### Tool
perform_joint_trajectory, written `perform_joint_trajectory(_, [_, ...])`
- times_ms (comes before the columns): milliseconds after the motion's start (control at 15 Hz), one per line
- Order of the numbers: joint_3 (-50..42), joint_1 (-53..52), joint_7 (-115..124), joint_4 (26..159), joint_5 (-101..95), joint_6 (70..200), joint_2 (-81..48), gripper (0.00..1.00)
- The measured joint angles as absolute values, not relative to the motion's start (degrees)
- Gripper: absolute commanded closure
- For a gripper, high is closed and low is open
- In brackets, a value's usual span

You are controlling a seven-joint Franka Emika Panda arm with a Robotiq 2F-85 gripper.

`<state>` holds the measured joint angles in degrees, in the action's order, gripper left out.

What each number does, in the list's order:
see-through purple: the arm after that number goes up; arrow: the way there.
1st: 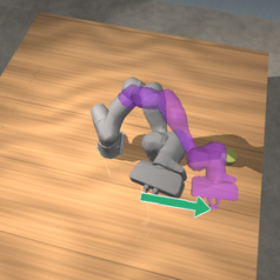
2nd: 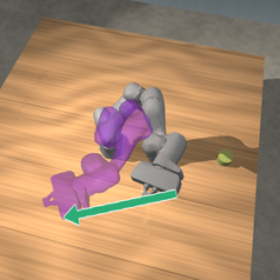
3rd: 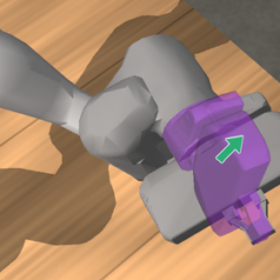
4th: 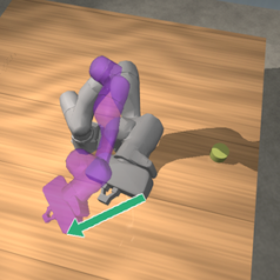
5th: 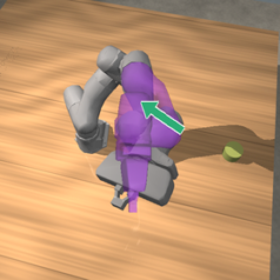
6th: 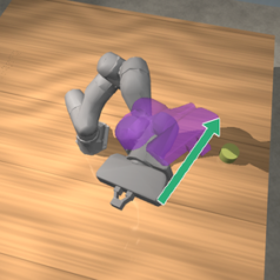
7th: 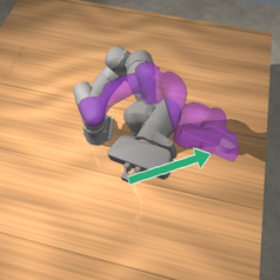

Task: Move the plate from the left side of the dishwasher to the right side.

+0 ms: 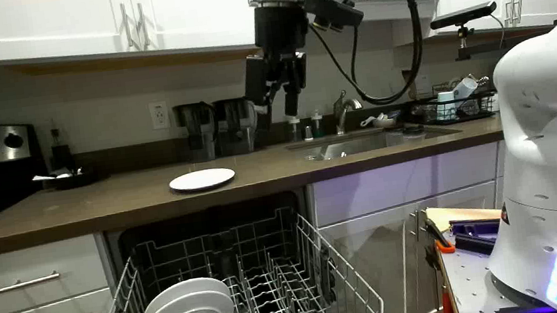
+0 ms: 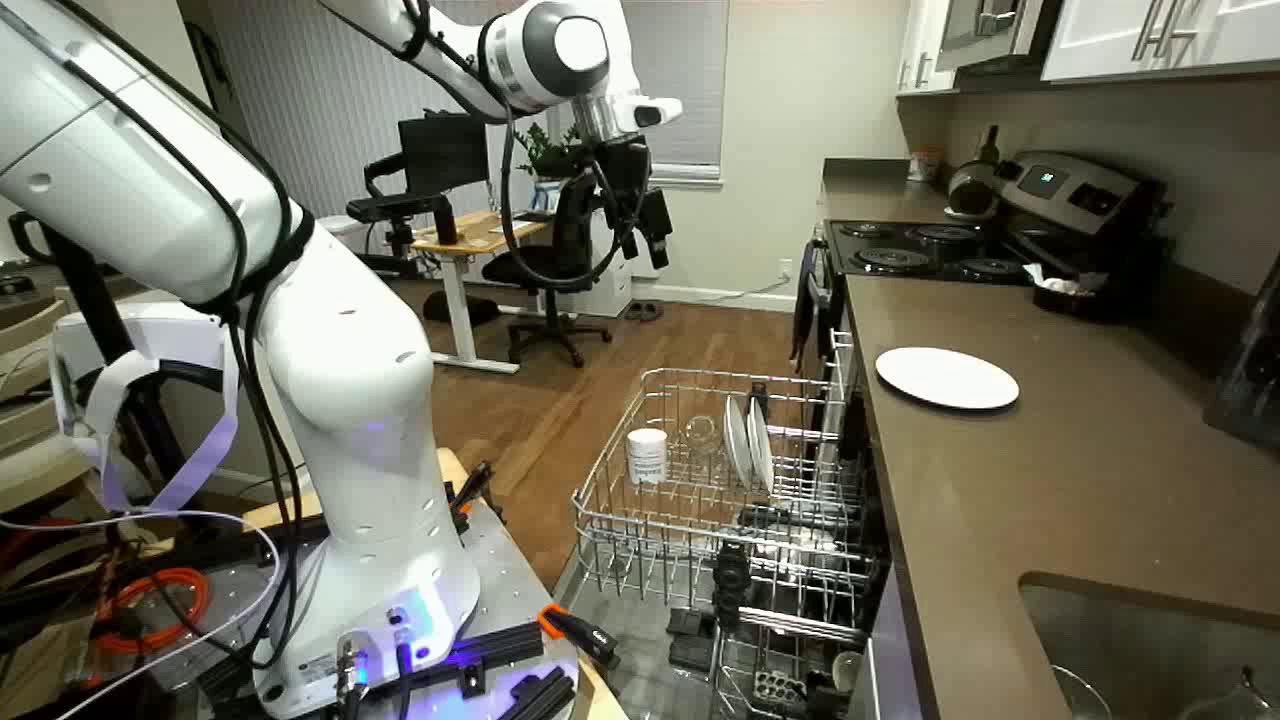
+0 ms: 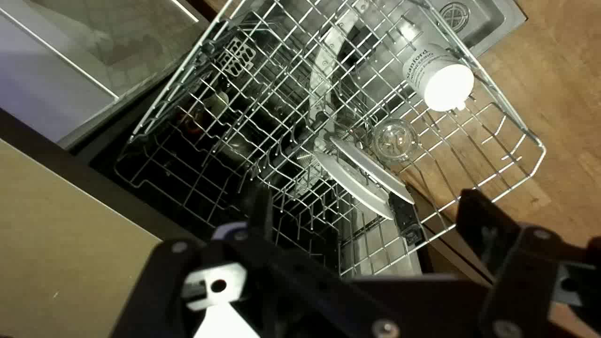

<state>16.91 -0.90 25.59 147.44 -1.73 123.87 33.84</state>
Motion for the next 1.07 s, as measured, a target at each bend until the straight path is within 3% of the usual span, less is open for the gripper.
perform_joint_trajectory(667, [16.8,-1.1,25.6,147.3,-1.7,123.9,33.3,0.0])
perform_joint_trajectory(1067, [17.3,-1.5,24.1,140.3,-5.6,123.9,20.2,0.0])
